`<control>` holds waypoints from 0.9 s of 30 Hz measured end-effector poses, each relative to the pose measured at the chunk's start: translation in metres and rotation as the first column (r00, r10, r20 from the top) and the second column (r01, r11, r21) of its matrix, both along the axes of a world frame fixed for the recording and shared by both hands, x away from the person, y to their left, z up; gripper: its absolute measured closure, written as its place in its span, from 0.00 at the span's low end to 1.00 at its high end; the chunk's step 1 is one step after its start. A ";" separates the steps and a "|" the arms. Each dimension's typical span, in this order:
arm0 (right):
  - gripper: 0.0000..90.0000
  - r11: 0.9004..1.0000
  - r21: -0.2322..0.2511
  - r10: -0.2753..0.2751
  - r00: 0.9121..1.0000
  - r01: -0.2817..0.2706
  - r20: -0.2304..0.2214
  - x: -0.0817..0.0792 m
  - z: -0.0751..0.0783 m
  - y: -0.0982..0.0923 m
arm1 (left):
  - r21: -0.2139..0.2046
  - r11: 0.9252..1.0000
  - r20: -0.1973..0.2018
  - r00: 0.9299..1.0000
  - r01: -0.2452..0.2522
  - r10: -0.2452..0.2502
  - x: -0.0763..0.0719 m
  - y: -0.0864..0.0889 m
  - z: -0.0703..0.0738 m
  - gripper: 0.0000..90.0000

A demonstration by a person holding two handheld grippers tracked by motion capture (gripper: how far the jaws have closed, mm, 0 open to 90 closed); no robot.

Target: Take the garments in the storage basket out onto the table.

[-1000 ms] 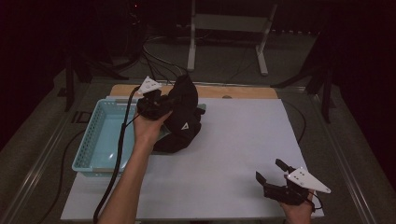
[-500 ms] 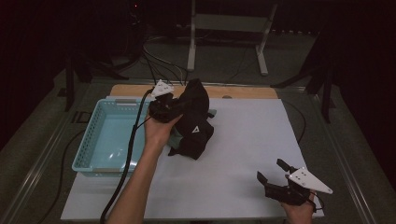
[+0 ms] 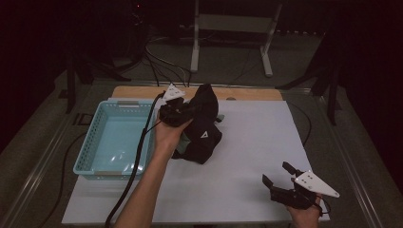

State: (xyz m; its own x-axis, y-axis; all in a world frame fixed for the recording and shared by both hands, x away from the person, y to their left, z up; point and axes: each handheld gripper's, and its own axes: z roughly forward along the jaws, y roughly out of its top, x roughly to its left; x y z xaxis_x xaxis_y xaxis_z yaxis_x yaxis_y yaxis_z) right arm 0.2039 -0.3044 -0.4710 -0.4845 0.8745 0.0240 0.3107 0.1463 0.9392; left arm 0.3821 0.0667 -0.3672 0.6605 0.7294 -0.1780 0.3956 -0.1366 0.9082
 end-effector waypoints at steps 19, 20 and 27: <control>0.13 1.000 0.000 0.001 1.000 -0.001 0.000 0.000 0.000 0.000 | -0.031 0.999 -0.022 0.999 0.035 -0.036 -0.006 -0.029 -0.018 0.90; 0.13 1.000 -0.001 0.002 1.000 -0.002 0.000 0.000 0.000 0.001 | -0.028 0.999 -0.025 0.999 0.038 -0.038 -0.006 -0.030 -0.019 0.90; 0.13 1.000 0.000 0.002 1.000 -0.002 -0.001 0.000 0.000 0.000 | -0.036 0.998 -0.057 0.997 0.044 -0.046 -0.004 -0.031 -0.031 0.89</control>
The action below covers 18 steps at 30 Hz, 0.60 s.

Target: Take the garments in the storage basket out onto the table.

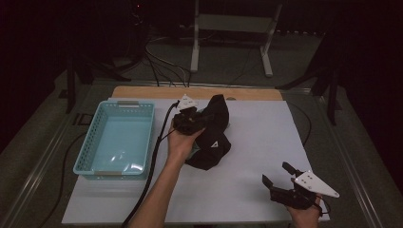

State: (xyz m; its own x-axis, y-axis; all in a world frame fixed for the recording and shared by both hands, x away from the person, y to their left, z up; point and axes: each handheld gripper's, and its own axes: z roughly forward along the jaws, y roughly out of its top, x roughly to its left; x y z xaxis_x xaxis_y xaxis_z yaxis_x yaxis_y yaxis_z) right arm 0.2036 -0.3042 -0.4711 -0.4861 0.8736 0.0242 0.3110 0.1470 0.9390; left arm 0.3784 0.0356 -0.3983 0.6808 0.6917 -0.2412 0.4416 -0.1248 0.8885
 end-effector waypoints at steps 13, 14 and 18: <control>0.13 1.000 0.000 -0.002 1.000 0.002 0.001 0.000 0.000 -0.001 | 0.023 0.999 -0.071 0.997 0.045 -0.044 -0.002 -0.008 -0.026 0.82; 0.13 1.000 0.000 -0.002 1.000 0.002 0.001 0.000 0.000 -0.001 | 0.021 0.999 -0.078 0.996 0.045 -0.043 -0.002 -0.008 -0.028 0.82; 0.13 1.000 -0.003 -0.001 1.000 0.001 0.001 0.000 0.000 0.000 | 0.021 0.998 -0.093 0.994 0.052 -0.050 -0.003 -0.008 -0.034 0.80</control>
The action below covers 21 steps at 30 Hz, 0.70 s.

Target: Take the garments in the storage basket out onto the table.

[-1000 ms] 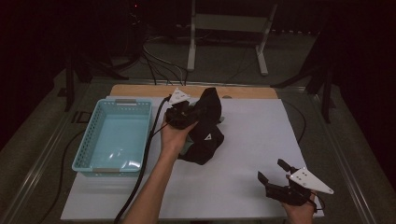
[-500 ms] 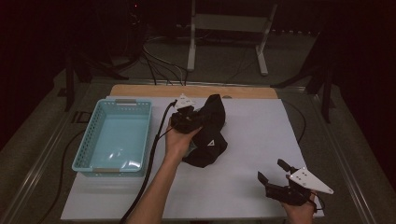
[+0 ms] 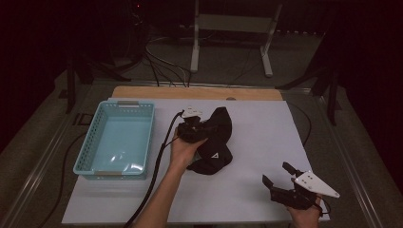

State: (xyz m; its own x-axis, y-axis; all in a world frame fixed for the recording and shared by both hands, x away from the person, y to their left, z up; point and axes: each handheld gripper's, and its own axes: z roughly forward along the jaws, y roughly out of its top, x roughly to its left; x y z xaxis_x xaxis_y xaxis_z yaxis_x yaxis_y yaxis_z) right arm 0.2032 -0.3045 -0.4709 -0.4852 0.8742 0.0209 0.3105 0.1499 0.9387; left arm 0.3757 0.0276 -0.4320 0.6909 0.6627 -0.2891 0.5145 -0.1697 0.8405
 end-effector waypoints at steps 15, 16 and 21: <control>0.13 1.000 -0.001 0.001 1.000 -0.001 0.000 0.000 0.000 0.000 | 0.009 1.000 -0.032 0.999 -0.027 0.027 -0.006 -0.006 -0.005 0.17; 0.13 1.000 -0.001 0.001 1.000 -0.001 0.000 0.000 0.000 0.000 | 0.008 1.000 -0.031 0.999 -0.024 0.025 -0.007 -0.006 -0.005 0.13; 0.13 1.000 -0.001 0.002 1.000 -0.002 -0.002 0.000 0.000 0.001 | 0.004 1.000 -0.005 1.000 -0.016 0.016 -0.010 -0.004 -0.002 0.00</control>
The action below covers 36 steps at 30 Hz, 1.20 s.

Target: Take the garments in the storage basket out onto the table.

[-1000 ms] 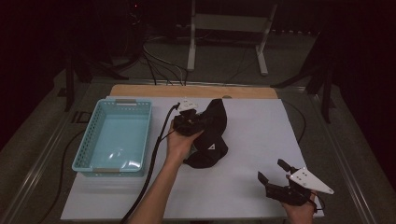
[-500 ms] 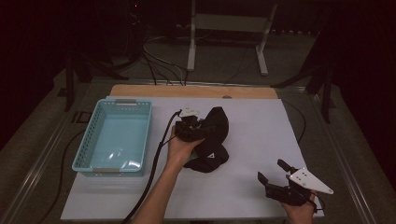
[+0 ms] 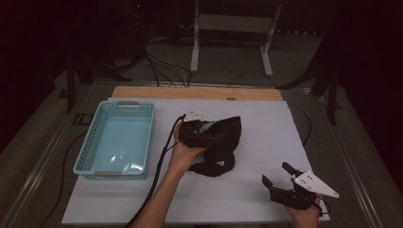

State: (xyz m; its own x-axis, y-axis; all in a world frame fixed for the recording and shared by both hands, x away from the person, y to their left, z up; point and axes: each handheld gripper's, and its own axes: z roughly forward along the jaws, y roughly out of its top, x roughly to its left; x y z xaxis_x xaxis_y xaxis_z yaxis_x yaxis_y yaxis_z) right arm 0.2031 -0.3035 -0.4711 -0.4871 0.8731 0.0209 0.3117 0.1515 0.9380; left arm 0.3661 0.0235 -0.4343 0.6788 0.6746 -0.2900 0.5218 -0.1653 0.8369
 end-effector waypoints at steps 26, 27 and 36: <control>0.13 1.000 -0.001 0.003 1.000 -0.003 0.001 0.000 0.000 0.001 | 0.020 0.999 0.061 0.998 -0.029 0.028 -0.011 0.021 0.008 0.00; 0.13 1.000 -0.001 0.004 1.000 -0.004 0.001 0.000 0.000 0.001 | 0.025 0.999 0.064 0.998 -0.030 0.029 -0.012 0.023 0.009 0.00; 0.13 1.000 -0.003 0.007 1.000 -0.007 0.000 0.000 -0.001 0.002 | 0.078 0.996 0.089 0.996 -0.030 0.023 -0.022 0.032 0.016 0.00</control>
State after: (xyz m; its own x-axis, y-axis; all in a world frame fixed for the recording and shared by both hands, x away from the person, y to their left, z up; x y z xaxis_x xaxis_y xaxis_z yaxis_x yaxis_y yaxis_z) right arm 0.2033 -0.3014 -0.4716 -0.4935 0.8696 0.0185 0.3110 0.1565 0.9374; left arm 0.3437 0.0552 -0.4184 0.6811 0.7110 -0.1746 0.4515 -0.2202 0.8647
